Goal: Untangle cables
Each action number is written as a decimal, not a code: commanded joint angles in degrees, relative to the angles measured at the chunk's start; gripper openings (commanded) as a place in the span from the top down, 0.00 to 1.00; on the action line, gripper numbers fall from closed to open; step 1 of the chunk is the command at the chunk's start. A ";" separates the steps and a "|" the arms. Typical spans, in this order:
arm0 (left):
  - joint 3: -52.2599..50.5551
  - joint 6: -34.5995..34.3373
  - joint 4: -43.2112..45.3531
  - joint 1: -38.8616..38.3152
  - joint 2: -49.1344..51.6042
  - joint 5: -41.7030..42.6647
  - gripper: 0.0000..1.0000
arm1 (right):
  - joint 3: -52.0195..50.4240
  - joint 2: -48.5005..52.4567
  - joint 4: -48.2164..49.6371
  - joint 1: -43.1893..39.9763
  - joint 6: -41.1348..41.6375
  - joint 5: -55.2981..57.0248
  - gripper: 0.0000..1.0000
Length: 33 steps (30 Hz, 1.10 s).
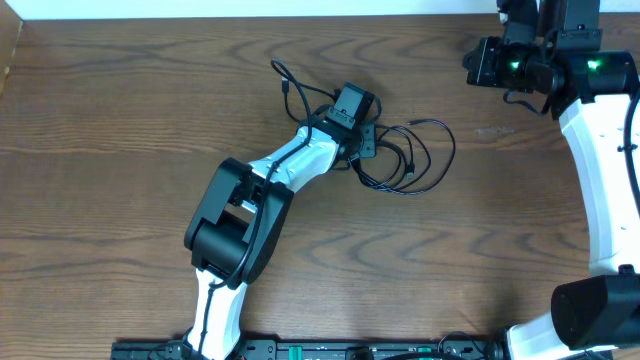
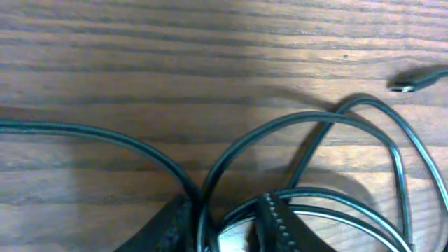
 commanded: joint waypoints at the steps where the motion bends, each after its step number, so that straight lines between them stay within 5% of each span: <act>1: -0.13 0.57 -0.59 0.11 2.64 -4.81 0.72 | 0.00 0.22 -0.28 0.26 -0.96 0.04 0.99; 7: 1.16 0.59 -0.59 1.95 -0.96 2.89 0.75 | -0.92 0.22 -0.24 0.26 -0.96 0.07 0.96; 11: 1.38 0.59 -0.63 4.33 -7.52 13.49 0.92 | -1.77 0.22 -0.02 0.26 -0.94 0.04 0.95; 16: 1.38 0.57 -0.61 6.75 -16.63 22.12 0.93 | -1.84 0.22 0.44 0.26 -0.94 0.04 0.95; 24: 1.38 0.57 -0.57 7.96 -26.38 23.78 0.93 | -1.84 0.24 1.36 0.42 -3.82 -2.84 0.96; 33: 1.38 -1.64 -0.15 8.15 -28.04 23.69 0.92 | -1.84 1.27 0.72 3.82 -12.63 -9.92 0.82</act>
